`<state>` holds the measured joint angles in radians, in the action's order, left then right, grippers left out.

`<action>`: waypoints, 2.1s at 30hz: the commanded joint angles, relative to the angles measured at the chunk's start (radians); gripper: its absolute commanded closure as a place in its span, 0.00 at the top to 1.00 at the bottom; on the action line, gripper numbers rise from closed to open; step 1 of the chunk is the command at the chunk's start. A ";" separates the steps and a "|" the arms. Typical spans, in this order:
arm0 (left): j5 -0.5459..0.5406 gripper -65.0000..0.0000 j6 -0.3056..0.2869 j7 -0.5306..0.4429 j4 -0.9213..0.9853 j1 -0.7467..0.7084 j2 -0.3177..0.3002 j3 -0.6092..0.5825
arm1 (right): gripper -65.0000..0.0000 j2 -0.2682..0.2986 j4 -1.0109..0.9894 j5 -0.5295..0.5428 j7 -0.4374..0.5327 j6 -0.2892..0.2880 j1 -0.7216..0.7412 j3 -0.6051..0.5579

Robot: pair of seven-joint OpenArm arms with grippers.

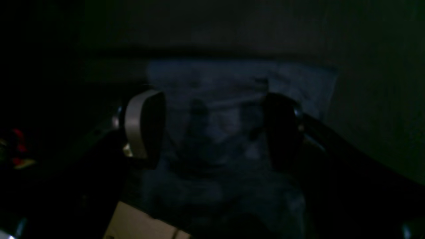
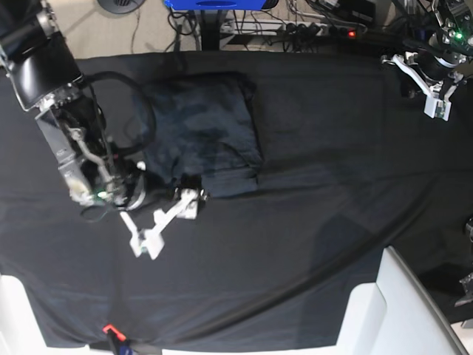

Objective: Fold the T-shirt properly
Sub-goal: 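Press the right gripper along the shirt's side edge, tucking it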

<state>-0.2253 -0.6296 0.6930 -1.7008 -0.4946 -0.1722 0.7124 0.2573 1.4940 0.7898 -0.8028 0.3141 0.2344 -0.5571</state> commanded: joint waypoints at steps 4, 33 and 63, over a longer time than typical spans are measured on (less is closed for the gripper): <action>-0.007 0.00 0.000 -0.014 -0.005 -0.003 -0.013 0.006 | 0.55 0.024 -0.065 0.009 0.086 -0.007 0.056 -0.087; -0.007 0.00 0.000 -0.014 -0.005 -0.003 -0.013 0.006 | 0.38 -0.014 -0.195 -0.221 0.118 -0.007 0.055 -0.110; -0.007 0.00 0.000 -0.014 -0.005 -0.003 -0.013 0.006 | 0.00 -0.014 -0.232 -0.221 0.153 -0.005 0.055 -0.100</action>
<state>-0.2253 -0.6292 0.6930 -1.6909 -0.4957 -0.1719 0.7124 0.2428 1.2427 0.5716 -0.6682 0.3065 0.2668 -0.6674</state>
